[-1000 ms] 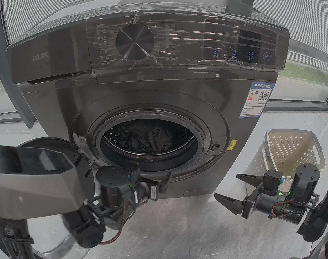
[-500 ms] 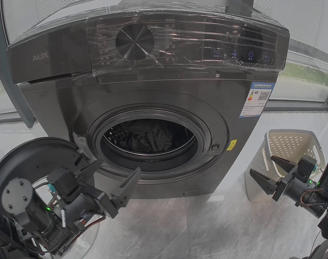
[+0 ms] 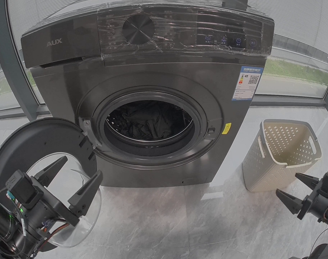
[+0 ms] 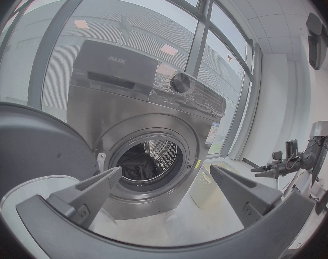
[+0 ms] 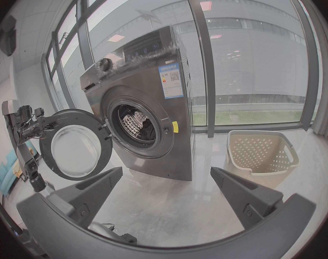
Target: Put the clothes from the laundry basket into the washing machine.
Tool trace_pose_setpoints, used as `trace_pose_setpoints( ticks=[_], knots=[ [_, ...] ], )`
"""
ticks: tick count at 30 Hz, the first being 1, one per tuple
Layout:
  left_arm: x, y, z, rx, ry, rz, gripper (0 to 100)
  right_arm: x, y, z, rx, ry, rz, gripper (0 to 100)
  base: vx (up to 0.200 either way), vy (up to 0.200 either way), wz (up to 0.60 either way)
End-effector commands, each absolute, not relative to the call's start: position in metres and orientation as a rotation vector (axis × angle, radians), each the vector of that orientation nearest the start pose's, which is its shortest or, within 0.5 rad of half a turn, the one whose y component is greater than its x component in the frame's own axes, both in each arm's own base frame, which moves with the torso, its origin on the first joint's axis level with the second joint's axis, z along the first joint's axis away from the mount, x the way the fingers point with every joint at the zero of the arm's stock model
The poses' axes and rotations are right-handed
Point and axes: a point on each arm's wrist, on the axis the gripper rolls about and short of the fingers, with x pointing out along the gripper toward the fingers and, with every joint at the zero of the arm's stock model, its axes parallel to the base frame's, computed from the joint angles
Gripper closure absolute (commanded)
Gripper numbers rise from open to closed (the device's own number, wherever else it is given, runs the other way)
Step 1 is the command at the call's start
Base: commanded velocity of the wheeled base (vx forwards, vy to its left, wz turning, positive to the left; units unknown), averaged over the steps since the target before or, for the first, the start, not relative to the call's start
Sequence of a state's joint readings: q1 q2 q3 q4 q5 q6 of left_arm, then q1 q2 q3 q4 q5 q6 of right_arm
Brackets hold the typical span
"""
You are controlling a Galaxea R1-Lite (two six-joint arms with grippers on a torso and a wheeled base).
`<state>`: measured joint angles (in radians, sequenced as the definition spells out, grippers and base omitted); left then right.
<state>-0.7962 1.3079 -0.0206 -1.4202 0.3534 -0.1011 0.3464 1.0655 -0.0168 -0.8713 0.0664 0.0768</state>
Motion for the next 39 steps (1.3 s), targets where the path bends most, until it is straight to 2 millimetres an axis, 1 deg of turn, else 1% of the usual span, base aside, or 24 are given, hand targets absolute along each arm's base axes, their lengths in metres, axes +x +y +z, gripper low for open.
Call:
trace_pose_setpoints(
  ticks=[1,2,3,4,6,8,11,12,13,16,17,20,21,22,23,24,26,28,30,31,32,34,37,39],
  knots=[
    [0.069,-0.056,0.168,-0.178,-0.177,-0.409,0,0.042,0.015,0.136,0.034,0.003,0.356,0,-0.2,0.0,0.0],
    [0.065,-0.052,0.167,-0.175,-0.174,-0.404,0,0.037,0.012,0.134,0.021,-0.009,0.339,0,-0.2,0.0,0.0],
    [0.065,-0.051,0.167,-0.174,-0.172,-0.403,0,0.035,0.012,0.134,0.019,-0.014,0.333,0,-0.2,0.0,0.0],
    [0.061,-0.044,0.165,-0.164,-0.166,-0.366,0,0.027,0.008,0.129,0.005,-0.021,0.304,0,-0.2,0.0,0.0],
    [0.059,-0.039,0.163,-0.149,-0.158,-0.329,0,0.02,0.006,0.125,-0.001,-0.022,0.281,0,-0.2,0.0,0.0],
    [0.055,-0.033,0.162,-0.15,-0.165,-0.304,0,0.015,0.004,0.122,-0.001,-0.028,0.267,0,0.0,0.0,0.0],
    [0.04,-0.016,0.156,-0.147,-0.18,-0.208,0,0.003,0.002,0.116,0.002,-0.046,0.235,0,0.0,0.0,0.0],
    [0.039,-0.015,0.155,-0.146,-0.178,-0.199,0,0.002,0.001,0.115,0.002,-0.046,0.233,0,0.0,0.0,0.0],
    [0.03,-0.007,0.149,-0.138,-0.179,-0.149,0,-0.003,0.0,0.109,0.003,-0.06,0.218,0,0.0,0.0,0.0],
    [0.007,0.005,0.132,-0.126,-0.191,-0.099,0,-0.012,-0.001,0.1,0.003,-0.078,0.185,0,0.0,0.0,0.0],
    [-0.001,0.008,0.124,-0.114,-0.189,-0.082,0,-0.015,-0.001,0.096,0.002,-0.083,0.175,0,0.0,0.0,0.0],
    [-0.016,0.012,0.104,-0.089,-0.181,-0.098,0,-0.017,-0.002,0.092,0.005,-0.072,0.143,0,0.0,0.0,0.0],
    [-0.019,0.012,0.101,-0.087,-0.184,-0.109,0,-0.017,-0.002,0.092,0.005,-0.067,0.137,0,0.0,0.0,0.0],
    [-0.022,0.011,0.093,-0.068,-0.167,-0.134,0,-0.016,-0.003,0.091,0.009,-0.055,0.1,0,0.0,0.0,0.0],
    [-0.022,0.011,0.092,-0.068,-0.156,-0.139,0,-0.016,-0.003,0.091,0.01,-0.052,0.089,0,0.0,0.0,0.0],
    [-0.022,0.01,0.089,-0.063,-0.123,-0.129,0,-0.016,-0.004,0.088,0.008,-0.027,0.034,0,0.0,0.0,0.0],
    [-0.022,0.011,0.086,-0.057,-0.095,-0.094,0,-0.016,-0.005,0.084,0.003,0.012,-0.028,0,0.0,0.0,0.0],
    [-0.022,0.01,0.083,-0.047,-0.067,-0.042,0,-0.016,-0.006,0.084,0.001,0.017,-0.054,0,0.0,0.0,0.0],
    [-0.022,0.008,0.082,-0.034,-0.067,0.033,0,-0.017,-0.005,0.084,-0.006,0.009,-0.098,0,0.0,0.0,0.0],
    [-0.022,0.008,0.082,-0.032,-0.067,0.039,0,-0.017,-0.005,0.084,-0.008,0.006,-0.103,0,0.0,0.0,0.0],
    [-0.023,0.006,0.083,-0.027,-0.069,0.084,0,-0.023,-0.002,0.082,-0.037,-0.043,-0.136,0,0.0,0.0,0.0],
    [-0.023,0.006,0.083,-0.027,-0.069,0.073,0,-0.023,-0.002,0.082,-0.044,-0.055,-0.096,0,0.0,0.0,0.0],
    [-0.023,0.006,0.082,-0.04,-0.068,0.063,0,-0.023,-0.002,0.081,-0.021,-0.048,-0.1,0,0.0,0.0,0.0],
    [-0.023,0.007,0.082,-0.013,-0.065,0.092,0,-0.023,-0.003,0.081,0.009,-0.046,-0.123,0,0.0,0.0,0.0]
  ],
)
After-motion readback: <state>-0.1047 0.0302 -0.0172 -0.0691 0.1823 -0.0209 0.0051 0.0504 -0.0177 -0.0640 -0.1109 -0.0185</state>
